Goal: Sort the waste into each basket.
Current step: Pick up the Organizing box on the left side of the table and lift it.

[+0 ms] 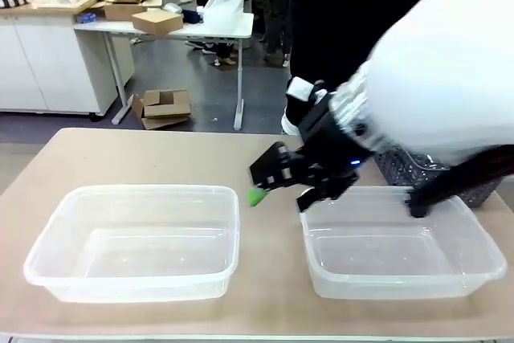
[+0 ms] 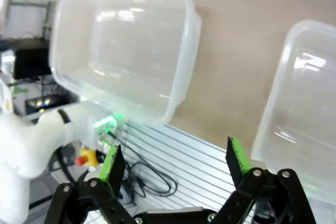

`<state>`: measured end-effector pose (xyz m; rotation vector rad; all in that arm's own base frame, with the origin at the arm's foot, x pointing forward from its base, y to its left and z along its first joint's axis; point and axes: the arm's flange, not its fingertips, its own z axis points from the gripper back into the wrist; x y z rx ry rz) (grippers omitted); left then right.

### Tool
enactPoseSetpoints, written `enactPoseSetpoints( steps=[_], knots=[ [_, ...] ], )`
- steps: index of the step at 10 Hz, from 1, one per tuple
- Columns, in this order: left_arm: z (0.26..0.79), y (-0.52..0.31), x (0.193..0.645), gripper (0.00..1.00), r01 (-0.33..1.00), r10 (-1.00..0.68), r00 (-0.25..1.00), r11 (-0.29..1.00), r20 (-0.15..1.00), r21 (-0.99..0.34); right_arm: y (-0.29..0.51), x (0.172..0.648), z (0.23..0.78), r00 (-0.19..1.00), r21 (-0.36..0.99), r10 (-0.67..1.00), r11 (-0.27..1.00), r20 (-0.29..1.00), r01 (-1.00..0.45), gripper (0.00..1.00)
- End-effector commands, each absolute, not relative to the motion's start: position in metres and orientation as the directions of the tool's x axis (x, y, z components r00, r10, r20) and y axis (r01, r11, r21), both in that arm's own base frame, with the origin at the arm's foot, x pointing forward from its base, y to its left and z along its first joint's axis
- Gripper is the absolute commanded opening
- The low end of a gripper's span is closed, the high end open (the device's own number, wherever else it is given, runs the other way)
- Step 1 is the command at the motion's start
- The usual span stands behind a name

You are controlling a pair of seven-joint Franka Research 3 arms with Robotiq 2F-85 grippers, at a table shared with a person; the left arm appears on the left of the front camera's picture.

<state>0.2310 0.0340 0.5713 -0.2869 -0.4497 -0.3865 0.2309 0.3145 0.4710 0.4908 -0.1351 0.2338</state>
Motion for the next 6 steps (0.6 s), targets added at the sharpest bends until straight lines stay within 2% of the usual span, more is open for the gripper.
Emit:
enactPoseSetpoints(
  steps=[1,2,6],
  knots=[
    [0.502,-0.014,0.226,1.0,0.433,-0.312,0.843,0.877,0.439,-0.208,0.364,0.259,0.465,0.973,0.371,0.183,0.901,0.143,-0.224,1.0],
    [0.486,-0.02,0.222,1.0,0.375,-0.288,0.858,0.917,0.425,-0.135,0.378,0.265,0.455,0.976,0.333,0.185,0.918,0.118,-0.214,1.0],
    [0.374,-0.049,0.187,1.0,0.289,-0.269,0.944,0.953,0.189,-0.087,0.424,0.28,0.402,0.977,0.201,0.211,0.957,0.018,-0.21,1.0]
  ],
)
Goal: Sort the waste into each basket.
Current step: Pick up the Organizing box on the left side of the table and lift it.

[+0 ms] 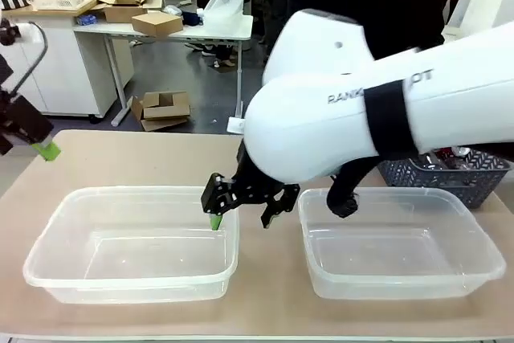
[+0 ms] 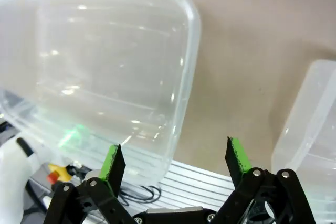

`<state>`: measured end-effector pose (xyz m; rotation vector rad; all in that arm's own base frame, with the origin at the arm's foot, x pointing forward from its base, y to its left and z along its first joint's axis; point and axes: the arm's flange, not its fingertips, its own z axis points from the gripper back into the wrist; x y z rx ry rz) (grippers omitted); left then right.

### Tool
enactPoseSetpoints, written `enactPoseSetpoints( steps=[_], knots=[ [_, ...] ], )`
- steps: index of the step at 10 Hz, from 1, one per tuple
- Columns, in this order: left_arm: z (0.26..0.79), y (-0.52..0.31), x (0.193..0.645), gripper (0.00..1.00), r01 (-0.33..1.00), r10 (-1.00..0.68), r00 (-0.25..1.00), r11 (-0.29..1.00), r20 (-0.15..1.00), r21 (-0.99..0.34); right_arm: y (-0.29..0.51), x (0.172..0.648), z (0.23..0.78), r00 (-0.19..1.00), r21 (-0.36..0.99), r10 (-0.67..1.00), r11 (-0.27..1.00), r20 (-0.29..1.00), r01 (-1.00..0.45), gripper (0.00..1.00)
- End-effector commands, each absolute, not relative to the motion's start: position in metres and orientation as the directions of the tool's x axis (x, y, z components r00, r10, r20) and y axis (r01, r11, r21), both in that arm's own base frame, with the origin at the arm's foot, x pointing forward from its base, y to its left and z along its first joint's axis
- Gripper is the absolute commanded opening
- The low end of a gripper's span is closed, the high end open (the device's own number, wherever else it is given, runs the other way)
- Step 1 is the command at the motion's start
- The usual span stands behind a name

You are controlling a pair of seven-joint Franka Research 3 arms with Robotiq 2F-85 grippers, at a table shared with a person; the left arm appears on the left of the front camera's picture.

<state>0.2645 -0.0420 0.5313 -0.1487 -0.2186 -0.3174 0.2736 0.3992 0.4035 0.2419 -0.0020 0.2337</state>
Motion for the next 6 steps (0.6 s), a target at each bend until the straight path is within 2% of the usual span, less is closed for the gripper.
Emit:
enactPoseSetpoints(
  steps=[1,4,5,6],
  knots=[
    [0.347,-0.053,0.179,1.0,0.277,-0.26,0.956,0.952,0.134,-0.13,0.431,0.283,0.391,0.978,0.202,0.21,0.957,0.004,-0.207,1.0],
    [0.257,-0.036,0.164,1.0,0.226,-0.2,0.96,0.966,0.194,-0.125,0.43,0.288,0.37,0.995,0.199,0.098,0.975,0.009,-0.098,1.0],
    [0.239,-0.024,0.163,1.0,0.213,-0.193,0.967,0.97,0.167,-0.114,0.424,0.288,0.374,0.998,0.209,0.032,0.977,0.051,-0.042,1.0],
    [0.251,-0.011,0.173,1.0,0.197,-0.198,0.98,0.979,-0.022,-0.056,0.42,0.284,0.367,0.987,0.199,0.161,0.968,-0.024,-0.153,1.0]
  ],
)
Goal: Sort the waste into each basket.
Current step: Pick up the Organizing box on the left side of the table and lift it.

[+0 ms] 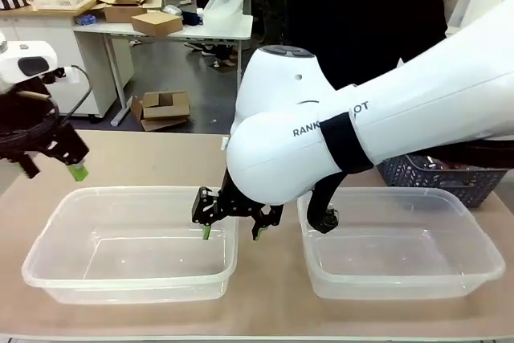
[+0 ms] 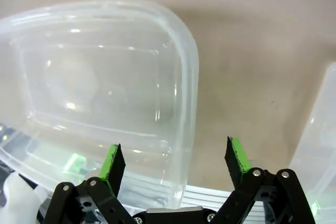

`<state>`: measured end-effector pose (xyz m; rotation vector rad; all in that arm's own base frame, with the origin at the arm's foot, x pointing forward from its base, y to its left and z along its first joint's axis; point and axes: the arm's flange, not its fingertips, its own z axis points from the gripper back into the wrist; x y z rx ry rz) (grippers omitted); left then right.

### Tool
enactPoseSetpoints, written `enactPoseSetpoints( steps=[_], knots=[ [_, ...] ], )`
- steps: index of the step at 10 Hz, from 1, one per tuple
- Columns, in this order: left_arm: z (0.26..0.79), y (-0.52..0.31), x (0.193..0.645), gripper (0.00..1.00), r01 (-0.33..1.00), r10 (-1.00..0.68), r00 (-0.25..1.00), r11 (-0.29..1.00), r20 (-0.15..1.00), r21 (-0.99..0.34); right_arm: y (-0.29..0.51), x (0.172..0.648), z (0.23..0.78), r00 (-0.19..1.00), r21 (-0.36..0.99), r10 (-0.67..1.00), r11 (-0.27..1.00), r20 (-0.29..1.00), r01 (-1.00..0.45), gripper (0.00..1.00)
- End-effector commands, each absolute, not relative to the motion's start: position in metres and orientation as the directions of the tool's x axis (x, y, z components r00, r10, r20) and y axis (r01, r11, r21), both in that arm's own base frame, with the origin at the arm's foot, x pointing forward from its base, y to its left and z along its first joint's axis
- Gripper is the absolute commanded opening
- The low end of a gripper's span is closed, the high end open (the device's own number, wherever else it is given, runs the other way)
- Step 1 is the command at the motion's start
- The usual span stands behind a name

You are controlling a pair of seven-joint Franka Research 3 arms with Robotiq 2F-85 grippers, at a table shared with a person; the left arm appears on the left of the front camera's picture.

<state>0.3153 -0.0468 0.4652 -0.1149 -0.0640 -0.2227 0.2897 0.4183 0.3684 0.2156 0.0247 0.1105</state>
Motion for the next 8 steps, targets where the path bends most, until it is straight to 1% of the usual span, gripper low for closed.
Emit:
enactPoseSetpoints(
  steps=[1,3,4,5,7,8],
  knots=[
    [0.483,-0.054,0.307,1.0,0.238,-0.221,0.966,0.963,0.135,-0.127,0.42,0.284,0.367,0.987,0.199,0.161,0.968,-0.024,-0.153,1.0],
    [0.483,-0.054,0.307,1.0,0.238,-0.221,0.966,0.963,0.135,-0.127,0.42,0.284,0.367,0.987,0.199,0.161,0.968,-0.024,-0.153,1.0],
    [0.468,-0.05,0.317,1.0,0.235,-0.226,0.97,0.966,0.087,-0.105,0.42,0.284,0.367,0.987,0.199,0.161,0.968,-0.024,-0.153,1.0],
    [0.452,-0.046,0.32,1.0,0.213,-0.207,0.976,0.973,0.07,-0.092,0.42,0.284,0.367,0.987,0.199,0.161,0.968,-0.024,-0.153,1.0],
    [0.403,-0.037,0.307,1.0,0.172,-0.176,0.984,0.972,-0.008,-0.157,0.42,0.284,0.367,0.987,0.199,0.161,0.968,-0.024,-0.153,1.0],
    [0.388,-0.032,0.302,1.0,0.11,-0.115,0.993,0.981,-0.026,-0.158,0.42,0.284,0.367,0.987,0.199,0.161,0.968,-0.024,-0.153,1.0]
  ],
)
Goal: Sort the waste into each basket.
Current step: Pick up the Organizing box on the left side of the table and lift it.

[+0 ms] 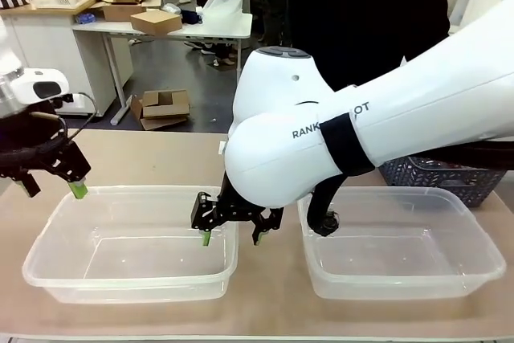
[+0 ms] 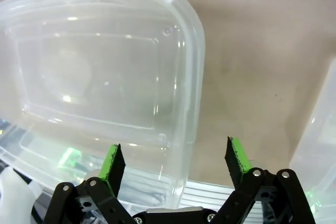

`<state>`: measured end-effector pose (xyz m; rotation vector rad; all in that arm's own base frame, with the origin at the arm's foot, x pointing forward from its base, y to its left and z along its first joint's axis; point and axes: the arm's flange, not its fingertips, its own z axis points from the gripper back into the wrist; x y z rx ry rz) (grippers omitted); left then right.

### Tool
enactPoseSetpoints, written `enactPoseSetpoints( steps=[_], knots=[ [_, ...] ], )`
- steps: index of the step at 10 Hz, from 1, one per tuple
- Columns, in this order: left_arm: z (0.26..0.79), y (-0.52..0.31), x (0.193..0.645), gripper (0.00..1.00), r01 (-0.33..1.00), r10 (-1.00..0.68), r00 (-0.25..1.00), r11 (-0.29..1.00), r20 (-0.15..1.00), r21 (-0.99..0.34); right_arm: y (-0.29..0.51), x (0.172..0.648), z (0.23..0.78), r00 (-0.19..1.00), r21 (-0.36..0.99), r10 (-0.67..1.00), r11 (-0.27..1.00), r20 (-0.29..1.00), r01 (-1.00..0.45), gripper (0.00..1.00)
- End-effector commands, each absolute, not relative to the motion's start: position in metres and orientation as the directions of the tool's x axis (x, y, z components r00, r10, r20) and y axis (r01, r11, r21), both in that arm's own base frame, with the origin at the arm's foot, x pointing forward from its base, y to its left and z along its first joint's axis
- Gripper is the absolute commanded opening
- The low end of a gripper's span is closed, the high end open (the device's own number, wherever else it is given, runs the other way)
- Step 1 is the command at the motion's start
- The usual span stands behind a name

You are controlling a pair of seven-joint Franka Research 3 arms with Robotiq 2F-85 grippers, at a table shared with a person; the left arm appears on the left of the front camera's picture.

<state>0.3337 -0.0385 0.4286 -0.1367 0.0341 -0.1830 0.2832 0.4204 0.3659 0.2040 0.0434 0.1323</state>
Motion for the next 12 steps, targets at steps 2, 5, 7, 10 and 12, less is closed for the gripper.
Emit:
enactPoseSetpoints(
  steps=[2,5,7,10,12],
  knots=[
    [0.345,-0.027,0.29,1.0,0.064,-0.083,0.99,0.985,-0.112,-0.162,0.42,0.284,0.367,0.987,0.199,0.161,0.968,-0.024,-0.153,1.0],
    [0.301,-0.037,0.283,1.0,0.101,-0.14,0.974,0.972,-0.177,-0.211,0.42,0.284,0.367,0.987,0.199,0.161,0.968,-0.024,-0.153,1.0],
    [0.309,-0.04,0.284,0.4,0.142,-0.176,0.977,0.959,-0.124,-0.244,0.42,0.285,0.366,0.995,0.177,0.085,0.981,-0.044,-0.076,0.42],
    [0.311,-0.042,0.281,0.34,0.165,-0.198,0.973,0.957,-0.122,-0.24,0.424,0.289,0.363,1.0,0.135,0.017,0.991,0.001,-0.017,0.0],
    [0.312,-0.042,0.277,0.0,0.168,-0.199,0.973,0.956,-0.114,-0.24,0.425,0.29,0.358,1.0,0.13,0.007,0.992,-0.012,-0.005,0.17]
  ],
)
